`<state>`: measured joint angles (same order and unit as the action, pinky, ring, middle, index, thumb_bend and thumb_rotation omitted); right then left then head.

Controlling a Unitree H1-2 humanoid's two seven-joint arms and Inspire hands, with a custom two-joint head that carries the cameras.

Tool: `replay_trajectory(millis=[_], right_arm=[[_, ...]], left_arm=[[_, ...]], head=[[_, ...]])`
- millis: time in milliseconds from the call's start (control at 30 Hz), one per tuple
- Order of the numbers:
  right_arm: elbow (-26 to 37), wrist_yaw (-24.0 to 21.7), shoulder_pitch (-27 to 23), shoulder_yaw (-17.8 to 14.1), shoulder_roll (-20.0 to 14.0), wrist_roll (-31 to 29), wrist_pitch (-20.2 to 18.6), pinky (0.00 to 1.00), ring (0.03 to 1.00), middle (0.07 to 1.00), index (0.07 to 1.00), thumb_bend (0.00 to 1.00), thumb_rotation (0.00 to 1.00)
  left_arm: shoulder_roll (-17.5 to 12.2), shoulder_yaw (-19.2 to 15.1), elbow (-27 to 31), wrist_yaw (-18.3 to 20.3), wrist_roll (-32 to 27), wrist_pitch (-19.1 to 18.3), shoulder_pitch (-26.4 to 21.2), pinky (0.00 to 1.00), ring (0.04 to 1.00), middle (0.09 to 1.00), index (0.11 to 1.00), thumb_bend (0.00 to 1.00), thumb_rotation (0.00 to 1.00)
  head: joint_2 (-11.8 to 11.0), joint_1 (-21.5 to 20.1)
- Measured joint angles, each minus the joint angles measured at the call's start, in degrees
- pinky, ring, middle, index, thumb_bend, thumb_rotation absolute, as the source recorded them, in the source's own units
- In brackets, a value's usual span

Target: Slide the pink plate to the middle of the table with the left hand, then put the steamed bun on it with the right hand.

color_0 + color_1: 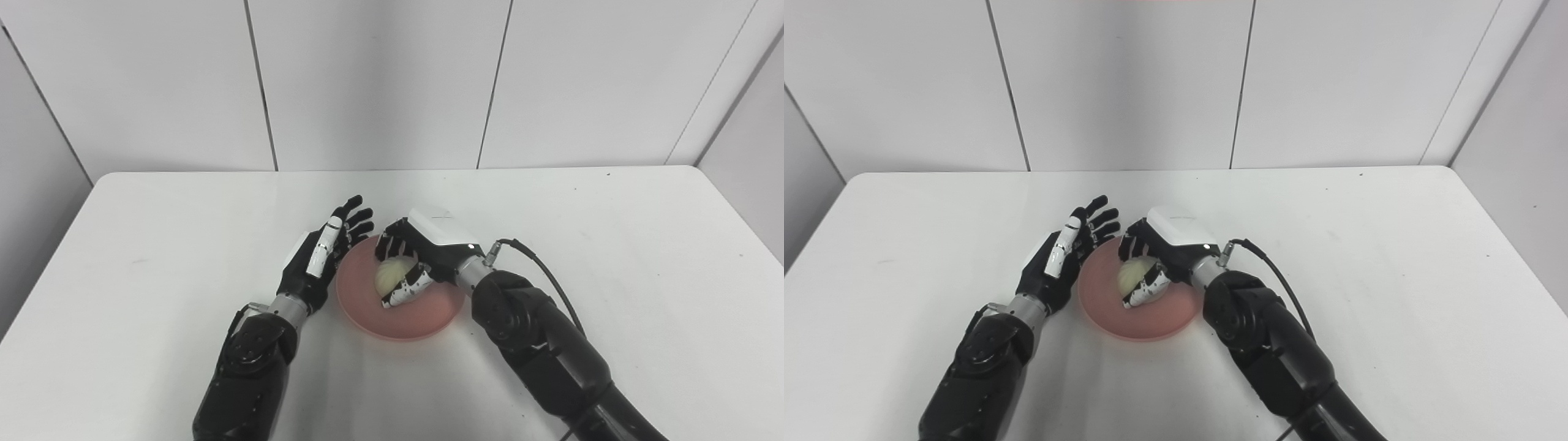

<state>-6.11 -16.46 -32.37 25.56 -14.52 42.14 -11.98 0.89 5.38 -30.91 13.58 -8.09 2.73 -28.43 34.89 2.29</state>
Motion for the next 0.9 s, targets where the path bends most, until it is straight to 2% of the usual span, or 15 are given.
replay_trajectory(millis=[233, 433, 500, 533, 600, 633, 733, 833, 900], right_arm=[[-0.89, 0.33, -0.03, 0.69, 0.12, 1.45, 0.04, 0.32, 0.407, 0.492, 0.492, 0.50, 0.13], [-1.01, 0.90, -0.26, 1.84, -0.02, 2.49, 0.14, 0.41, 0.476, 0.545, 0.493, 0.51, 0.14], [-0.75, 0.54, -0.47, 2.35, -0.23, 3.19, 0.15, 0.49, 0.538, 0.587, 0.495, 0.51, 0.15], [-0.39, -0.01, -0.64, 2.72, -0.49, 3.70, 0.15, 0.55, 0.597, 0.631, 0.607, 0.54, 0.30], [0.78, -1.49, -0.77, 3.40, -1.20, 4.75, 0.15, 0.60, 0.652, 0.683, 0.692, 0.58, 0.47], [1.32, -2.36, -0.76, 3.62, -1.44, 5.26, 0.14, 0.60, 0.655, 0.686, 0.696, 0.58, 0.48], [2.99, -5.76, -0.50, 3.71, -1.66, 6.31, -0.68, 0.64, 0.739, 0.777, 0.761, 0.65, 0.70], [5.98, -9.46, -0.51, 3.59, -1.78, 7.32, -2.33, 0.67, 0.805, 0.853, 0.819, 0.72, 0.82], [8.38, -12.39, -0.57, 3.41, -1.78, 8.25, -4.38, 0.68, 0.821, 0.878, 0.842, 0.74, 0.84]], left_arm=[[-0.01, 0.00, 0.32, 0.00, 0.00, -0.62, 0.06, 0.93, 0.890, 0.899, 0.910, 0.47, 1.00], [-0.06, 0.00, 0.42, 0.00, 0.00, -0.67, 0.14, 0.92, 0.884, 0.894, 0.906, 0.47, 1.00], [-0.05, 0.00, 0.43, 0.00, 0.00, -0.67, 0.15, 0.94, 0.887, 0.894, 0.908, 0.48, 1.00], [-0.05, 0.00, 0.44, 0.00, 0.00, -0.69, 0.15, 0.93, 0.884, 0.891, 0.903, 0.48, 1.00], [-0.02, -0.01, 0.49, -0.03, 0.00, -0.82, 0.15, 0.93, 0.886, 0.891, 0.903, 0.47, 1.00], [-0.02, -0.04, 0.61, -0.04, 0.00, -0.96, 0.15, 0.93, 0.886, 0.891, 0.903, 0.47, 1.00], [0.02, -0.07, 1.36, -0.07, -0.02, -1.89, 0.29, 0.93, 0.885, 0.890, 0.895, 0.46, 1.00], [0.11, -0.29, 1.59, -0.07, -0.06, -1.95, 0.47, 0.90, 0.875, 0.884, 0.883, 0.46, 1.00], [0.22, -0.42, 1.69, -0.08, -0.16, -2.05, 0.53, 0.89, 0.873, 0.886, 0.885, 0.45, 1.00]], head=[[0.09, -0.09], [0.18, -0.18], [0.18, -0.18], [0.18, -0.26], [0.18, -0.26], [0.18, -0.26], [0.18, -0.26], [0.18, -0.26], [0.18, -0.26]])
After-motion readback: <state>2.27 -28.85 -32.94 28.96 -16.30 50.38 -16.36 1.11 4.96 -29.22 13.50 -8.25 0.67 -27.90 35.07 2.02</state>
